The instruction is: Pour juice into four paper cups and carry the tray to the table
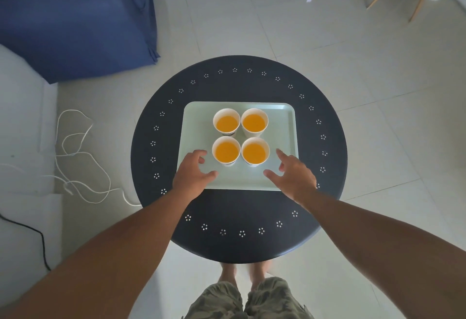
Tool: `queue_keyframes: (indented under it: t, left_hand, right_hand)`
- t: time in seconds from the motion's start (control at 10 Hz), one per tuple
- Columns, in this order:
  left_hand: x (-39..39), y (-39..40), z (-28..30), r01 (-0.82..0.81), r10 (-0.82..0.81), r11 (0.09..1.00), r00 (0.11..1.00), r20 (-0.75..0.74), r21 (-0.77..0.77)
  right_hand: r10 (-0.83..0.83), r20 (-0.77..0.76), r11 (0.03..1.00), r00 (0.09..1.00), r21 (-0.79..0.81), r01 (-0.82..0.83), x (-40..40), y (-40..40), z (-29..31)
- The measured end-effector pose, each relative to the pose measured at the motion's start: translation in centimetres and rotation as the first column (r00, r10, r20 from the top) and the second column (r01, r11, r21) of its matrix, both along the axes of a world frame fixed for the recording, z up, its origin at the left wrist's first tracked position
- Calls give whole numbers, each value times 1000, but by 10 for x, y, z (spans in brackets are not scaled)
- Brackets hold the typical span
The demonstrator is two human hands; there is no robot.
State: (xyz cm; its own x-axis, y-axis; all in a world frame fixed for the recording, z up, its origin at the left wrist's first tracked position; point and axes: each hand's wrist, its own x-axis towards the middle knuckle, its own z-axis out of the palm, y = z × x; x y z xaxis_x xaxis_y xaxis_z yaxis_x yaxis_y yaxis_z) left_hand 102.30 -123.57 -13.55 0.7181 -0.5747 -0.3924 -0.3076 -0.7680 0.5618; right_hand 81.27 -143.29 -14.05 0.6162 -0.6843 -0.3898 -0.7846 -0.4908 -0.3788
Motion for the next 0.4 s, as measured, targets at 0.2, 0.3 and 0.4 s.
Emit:
queue_keyframes:
  t: [0.2,0.3,0.4]
  left_hand:
    - [29,44,13,37,-50,986,996,78,160]
    - [35,58,28,91,-123,964,986,117,248]
    - [40,62,38,101,-147,952,979,142,289]
  right_hand:
    - [48,-156,999,987,18,-45,-29,-36,16]
    - [75,-202,997,976,5,-76,-38,-45,33]
    - [78,-231,997,970,-11,-83,-40,-52,42]
